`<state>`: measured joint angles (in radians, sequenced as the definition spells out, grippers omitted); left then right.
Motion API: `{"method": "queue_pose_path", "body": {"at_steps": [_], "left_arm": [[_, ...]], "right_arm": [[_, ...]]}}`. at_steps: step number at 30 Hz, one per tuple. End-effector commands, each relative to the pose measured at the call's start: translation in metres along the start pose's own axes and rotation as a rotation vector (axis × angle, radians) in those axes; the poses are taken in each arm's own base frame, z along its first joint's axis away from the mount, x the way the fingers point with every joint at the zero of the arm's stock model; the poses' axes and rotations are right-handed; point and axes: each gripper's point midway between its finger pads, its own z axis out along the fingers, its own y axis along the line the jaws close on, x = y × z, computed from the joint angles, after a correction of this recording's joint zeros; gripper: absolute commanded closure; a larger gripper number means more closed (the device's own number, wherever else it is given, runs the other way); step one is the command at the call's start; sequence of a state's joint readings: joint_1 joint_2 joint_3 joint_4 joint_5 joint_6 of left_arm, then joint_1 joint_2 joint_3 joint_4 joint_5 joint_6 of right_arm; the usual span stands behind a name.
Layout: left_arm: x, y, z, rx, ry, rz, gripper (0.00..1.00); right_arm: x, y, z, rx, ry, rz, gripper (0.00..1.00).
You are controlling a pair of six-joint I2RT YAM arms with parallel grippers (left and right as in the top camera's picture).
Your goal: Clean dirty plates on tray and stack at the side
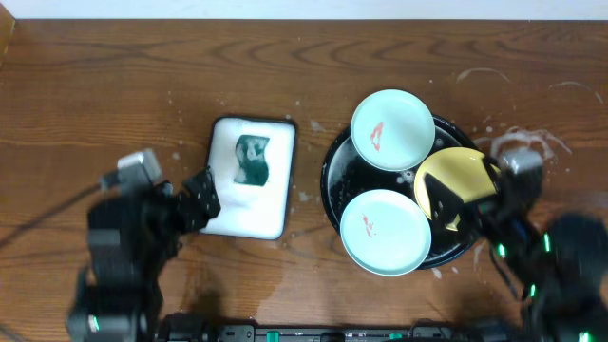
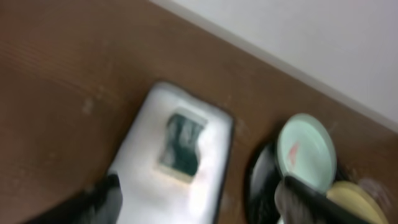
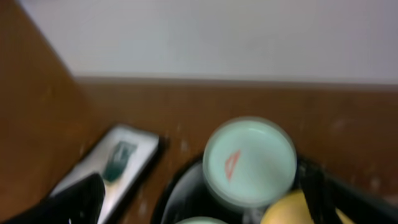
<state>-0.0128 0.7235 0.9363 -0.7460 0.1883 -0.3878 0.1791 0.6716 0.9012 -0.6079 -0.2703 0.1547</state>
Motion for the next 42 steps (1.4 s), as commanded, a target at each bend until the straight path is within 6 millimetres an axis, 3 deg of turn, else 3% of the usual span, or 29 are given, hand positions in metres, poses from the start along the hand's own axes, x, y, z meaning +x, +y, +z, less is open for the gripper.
{"method": "queue_pose_path", "body": {"at_steps": [1, 5, 10, 14, 18, 21, 25, 30, 36, 37, 39, 42], "left_arm": [[-0.008, -0.003, 0.014, -0.052, 0.138, 0.034, 0.18], [0.006, 0.007, 0.046, -0.119, 0.308, 0.006, 0.18], [0.032, 0.011, 0.081, -0.122, 0.478, -0.053, 0.18], [0.058, -0.009, 0.104, 0.029, 0.620, 0.061, 0.18], [0.085, -0.013, 0.132, 0.024, 0.704, 0.194, 0.18], [0.089, 0.001, 0.156, -0.102, 0.677, 0.294, 0.18], [0.079, 0.012, 0.190, -0.227, 0.575, 0.397, 0.20], [0.087, 0.018, 0.229, -0.243, 0.552, 0.411, 0.36], [0.125, 0.042, 0.260, -0.286, 0.646, 0.396, 0.48], [0.131, 0.046, 0.263, -0.293, 0.663, 0.395, 0.55], [0.142, 0.050, 0.266, -0.294, 0.696, 0.391, 0.89], [0.147, 0.041, 0.266, -0.240, 0.716, 0.369, 0.93]], "right_arm": [[-0.002, 0.014, 0.025, -0.092, 0.166, 0.016, 0.01], [0.000, 0.014, 0.058, -0.127, 0.290, 0.064, 0.01], [0.024, 0.027, 0.085, -0.253, 0.419, 0.153, 0.01], [0.034, 0.034, 0.091, -0.318, 0.470, 0.190, 0.01], [0.034, 0.035, 0.091, -0.320, 0.466, 0.184, 0.01], [0.033, 0.036, 0.090, -0.325, 0.465, 0.185, 0.01], [0.038, 0.036, 0.087, -0.322, 0.490, 0.197, 0.01], [0.048, 0.036, 0.082, -0.313, 0.536, 0.221, 0.12], [0.057, 0.036, 0.077, -0.304, 0.582, 0.243, 0.13], [0.058, 0.036, 0.076, -0.303, 0.586, 0.246, 0.13], [0.059, 0.036, 0.075, -0.302, 0.591, 0.248, 0.13], [0.060, 0.035, 0.075, -0.299, 0.592, 0.248, 0.13]]}}
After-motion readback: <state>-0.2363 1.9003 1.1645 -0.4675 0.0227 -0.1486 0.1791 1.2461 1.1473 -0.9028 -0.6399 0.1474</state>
